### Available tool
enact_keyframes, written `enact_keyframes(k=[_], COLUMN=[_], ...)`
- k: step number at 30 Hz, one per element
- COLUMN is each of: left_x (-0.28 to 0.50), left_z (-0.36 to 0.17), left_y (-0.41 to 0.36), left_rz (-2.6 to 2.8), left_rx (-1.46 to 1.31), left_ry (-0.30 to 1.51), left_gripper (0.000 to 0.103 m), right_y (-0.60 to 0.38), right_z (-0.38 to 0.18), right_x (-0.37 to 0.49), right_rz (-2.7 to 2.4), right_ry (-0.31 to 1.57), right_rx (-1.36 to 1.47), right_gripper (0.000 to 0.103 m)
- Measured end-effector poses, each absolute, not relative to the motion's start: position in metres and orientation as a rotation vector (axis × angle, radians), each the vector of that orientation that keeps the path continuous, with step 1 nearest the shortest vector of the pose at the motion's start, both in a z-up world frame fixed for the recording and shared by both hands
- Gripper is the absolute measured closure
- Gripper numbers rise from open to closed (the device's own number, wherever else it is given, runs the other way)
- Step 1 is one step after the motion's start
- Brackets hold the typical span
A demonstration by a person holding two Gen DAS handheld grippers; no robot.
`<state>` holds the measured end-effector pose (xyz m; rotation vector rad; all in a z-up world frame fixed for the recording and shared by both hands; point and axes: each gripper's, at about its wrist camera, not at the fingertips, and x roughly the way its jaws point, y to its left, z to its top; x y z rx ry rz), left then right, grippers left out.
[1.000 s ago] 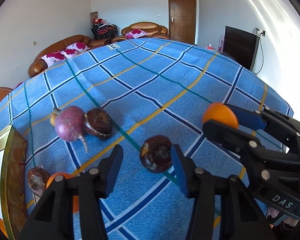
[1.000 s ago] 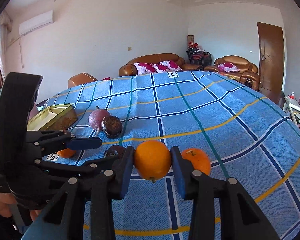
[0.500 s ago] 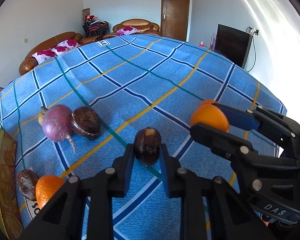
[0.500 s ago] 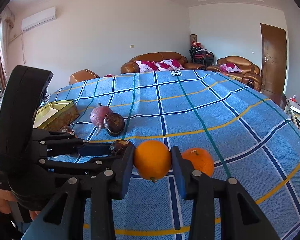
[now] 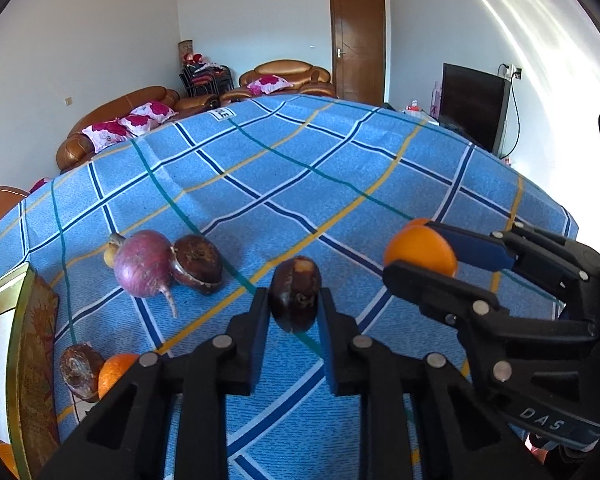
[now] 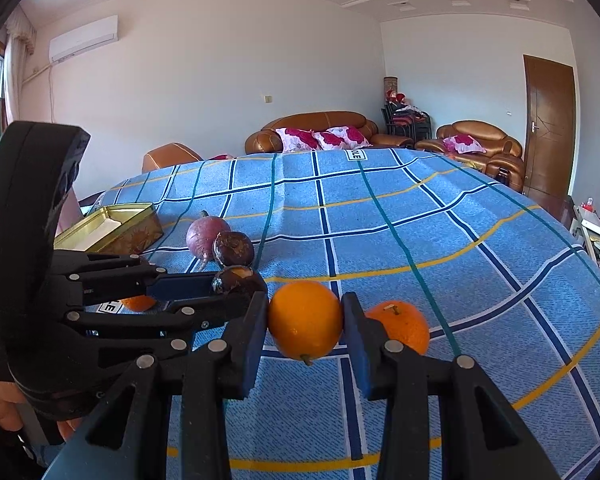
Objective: Organize fruits
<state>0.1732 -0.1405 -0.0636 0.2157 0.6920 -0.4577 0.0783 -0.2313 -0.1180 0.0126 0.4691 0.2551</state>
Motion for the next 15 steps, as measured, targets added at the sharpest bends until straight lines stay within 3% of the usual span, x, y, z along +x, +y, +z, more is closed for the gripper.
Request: enact_keyframes(k=[15], left_x=[0.157], left_z=[-0.046], left_y=[-0.116], left_rz=[-0.426], left_rx=[0.118], left_ry=[0.548], left_gripper=[0.078], right_y=[-0.204], right_z=[-0.115], right_x=[0.061], right_rz=[0.215], right_ry=[0.368], right_rx=[-0.173], right_gripper=[0.064])
